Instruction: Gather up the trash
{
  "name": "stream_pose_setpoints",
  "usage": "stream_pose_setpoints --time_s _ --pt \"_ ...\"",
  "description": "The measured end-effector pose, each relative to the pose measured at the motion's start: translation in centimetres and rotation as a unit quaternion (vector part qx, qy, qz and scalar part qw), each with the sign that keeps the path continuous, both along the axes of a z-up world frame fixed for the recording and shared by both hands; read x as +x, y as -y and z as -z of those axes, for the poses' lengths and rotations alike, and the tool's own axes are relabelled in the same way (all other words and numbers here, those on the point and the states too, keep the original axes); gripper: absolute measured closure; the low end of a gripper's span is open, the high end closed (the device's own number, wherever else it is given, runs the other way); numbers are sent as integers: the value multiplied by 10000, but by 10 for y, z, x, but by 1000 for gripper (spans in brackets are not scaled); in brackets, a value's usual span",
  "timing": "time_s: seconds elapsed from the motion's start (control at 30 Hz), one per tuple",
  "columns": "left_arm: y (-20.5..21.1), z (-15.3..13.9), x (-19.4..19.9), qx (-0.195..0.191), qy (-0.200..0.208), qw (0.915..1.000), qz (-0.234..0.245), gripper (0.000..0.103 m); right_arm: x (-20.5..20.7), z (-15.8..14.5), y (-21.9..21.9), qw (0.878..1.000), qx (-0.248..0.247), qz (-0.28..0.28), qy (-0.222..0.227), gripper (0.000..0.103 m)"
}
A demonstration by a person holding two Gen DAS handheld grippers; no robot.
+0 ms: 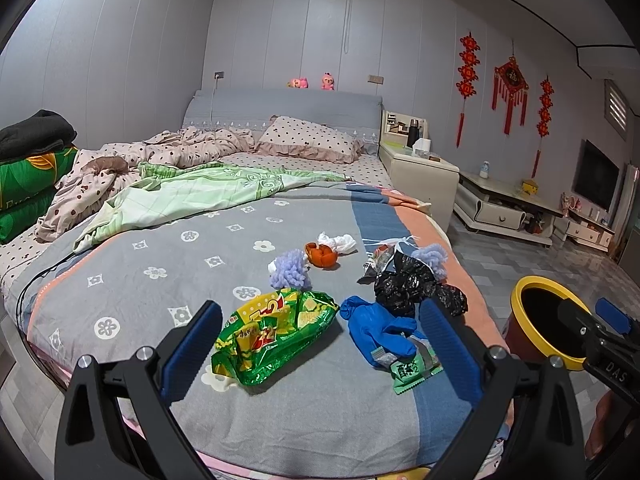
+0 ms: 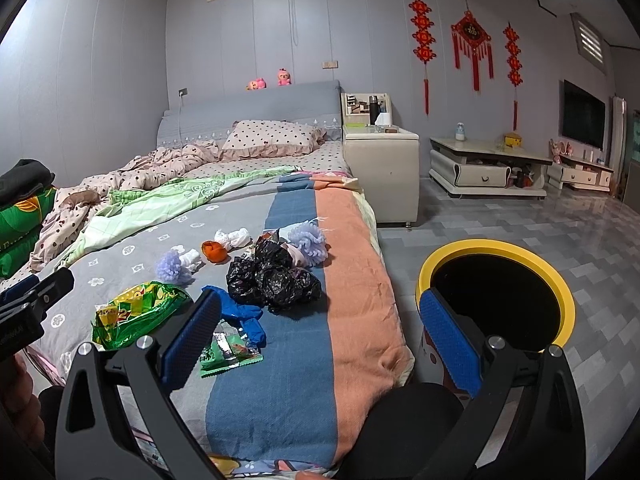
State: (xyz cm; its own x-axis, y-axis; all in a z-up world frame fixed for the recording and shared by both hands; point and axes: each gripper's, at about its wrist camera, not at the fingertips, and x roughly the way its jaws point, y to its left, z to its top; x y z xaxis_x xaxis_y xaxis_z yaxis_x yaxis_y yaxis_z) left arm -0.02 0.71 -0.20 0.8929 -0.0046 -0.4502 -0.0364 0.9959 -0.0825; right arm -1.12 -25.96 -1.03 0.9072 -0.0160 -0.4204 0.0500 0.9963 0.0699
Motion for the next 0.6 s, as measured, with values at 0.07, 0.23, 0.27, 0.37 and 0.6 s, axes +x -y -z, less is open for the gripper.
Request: stream_pose_setpoints --time_s 0.07,0.23,0.27,0.37,0.6 --pt "0 0 0 7 -3 10000 -3 7 0 0 0 10000 6 -2 -6 8" --pt "1 2 -1 8 -12 10000 -21 7 0 -1 1 10000 11 -1 -13 8" --pt "1 2 -1 6 -13 10000 -21 7 0 -1 1 10000 14 -3 -17 8" --pt "1 4 -2 4 -23 10000 -33 7 2 4 0 10000 40 -14 -35 8" --pt "1 6 -2 -10 -38 10000 -24 7 1 5 -1 10000 51 -11 -51 8"
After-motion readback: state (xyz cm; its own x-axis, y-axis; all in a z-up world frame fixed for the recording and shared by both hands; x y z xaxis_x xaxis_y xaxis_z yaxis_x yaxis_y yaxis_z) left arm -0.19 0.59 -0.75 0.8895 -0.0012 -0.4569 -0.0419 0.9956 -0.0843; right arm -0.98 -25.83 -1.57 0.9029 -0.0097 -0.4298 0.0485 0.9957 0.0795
